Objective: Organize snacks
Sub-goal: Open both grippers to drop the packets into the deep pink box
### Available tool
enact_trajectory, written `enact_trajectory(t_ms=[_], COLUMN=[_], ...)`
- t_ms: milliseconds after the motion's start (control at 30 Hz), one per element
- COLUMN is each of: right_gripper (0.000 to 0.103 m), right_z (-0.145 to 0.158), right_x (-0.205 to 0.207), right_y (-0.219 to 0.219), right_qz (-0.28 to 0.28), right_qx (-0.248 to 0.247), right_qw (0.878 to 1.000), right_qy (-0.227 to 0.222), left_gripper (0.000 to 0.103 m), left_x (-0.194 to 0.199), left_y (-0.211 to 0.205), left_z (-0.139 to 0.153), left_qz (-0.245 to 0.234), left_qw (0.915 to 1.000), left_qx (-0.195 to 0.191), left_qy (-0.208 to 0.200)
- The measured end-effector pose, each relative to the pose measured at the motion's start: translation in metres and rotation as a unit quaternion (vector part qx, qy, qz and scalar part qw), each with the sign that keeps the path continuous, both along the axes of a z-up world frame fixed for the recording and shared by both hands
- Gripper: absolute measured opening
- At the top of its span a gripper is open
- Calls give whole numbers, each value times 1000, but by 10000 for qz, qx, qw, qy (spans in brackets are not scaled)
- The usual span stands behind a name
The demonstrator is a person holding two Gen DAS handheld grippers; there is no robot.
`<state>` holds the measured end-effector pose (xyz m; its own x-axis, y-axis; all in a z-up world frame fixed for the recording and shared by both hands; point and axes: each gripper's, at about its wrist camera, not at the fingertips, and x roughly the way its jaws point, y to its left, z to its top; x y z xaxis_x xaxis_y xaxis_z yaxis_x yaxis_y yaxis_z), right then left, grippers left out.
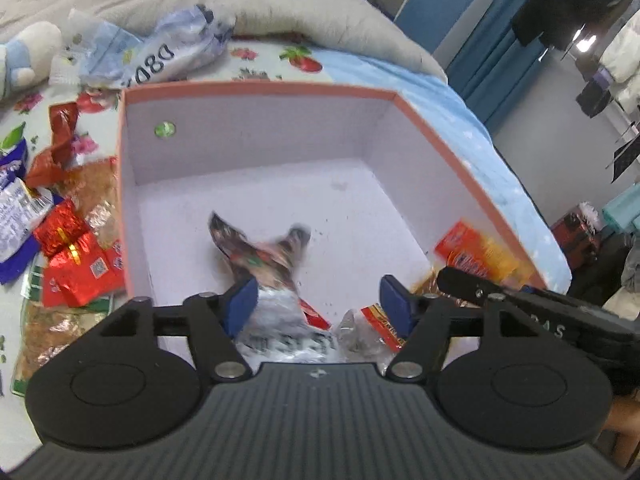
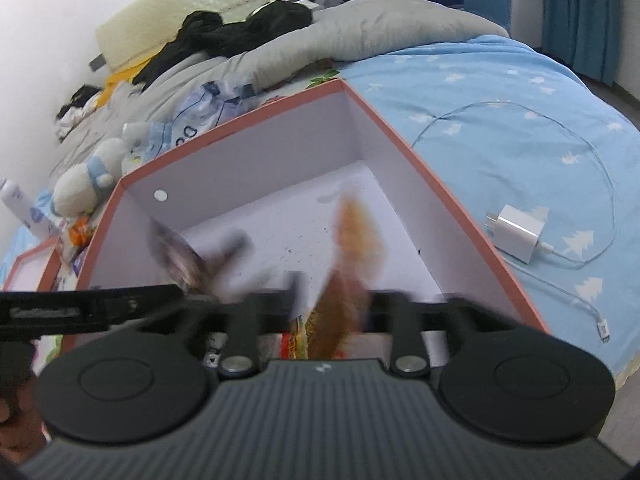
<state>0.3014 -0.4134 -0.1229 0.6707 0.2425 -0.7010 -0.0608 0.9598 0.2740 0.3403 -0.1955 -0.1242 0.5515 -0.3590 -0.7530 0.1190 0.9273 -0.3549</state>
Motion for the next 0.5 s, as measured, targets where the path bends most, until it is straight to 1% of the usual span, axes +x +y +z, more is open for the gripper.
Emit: enact_trajectory(t_ms=[100,167,267,367,500], right_gripper=[68,68,68,68,68], right_z=[7,12,24,35,47], right_x=[-9,-15,-31,-49,-74], right_y=[2,0,4,6,14], right_qz=[-34,-45,-64,-90,-87], right_qx=[-150,-75,-123,-29,-71], right_qw=[9998,9999,9995,9990,9975], right_qy=[-119,-143,-288,-427,-700], left_gripper=[75,75,75,75,75], left_x=[-12,-21,-40,-61,-91], left_y=[3,5,13,20,30], left_z=[13,21,35,48,62], left_qz=[-75,-73,-61,-71,-106], left_qw=[9997,9994,9987,9976,9952], left_qx=[22,55,-44,-97,-27], left_qy=[-210,-327,-498,-677,-971])
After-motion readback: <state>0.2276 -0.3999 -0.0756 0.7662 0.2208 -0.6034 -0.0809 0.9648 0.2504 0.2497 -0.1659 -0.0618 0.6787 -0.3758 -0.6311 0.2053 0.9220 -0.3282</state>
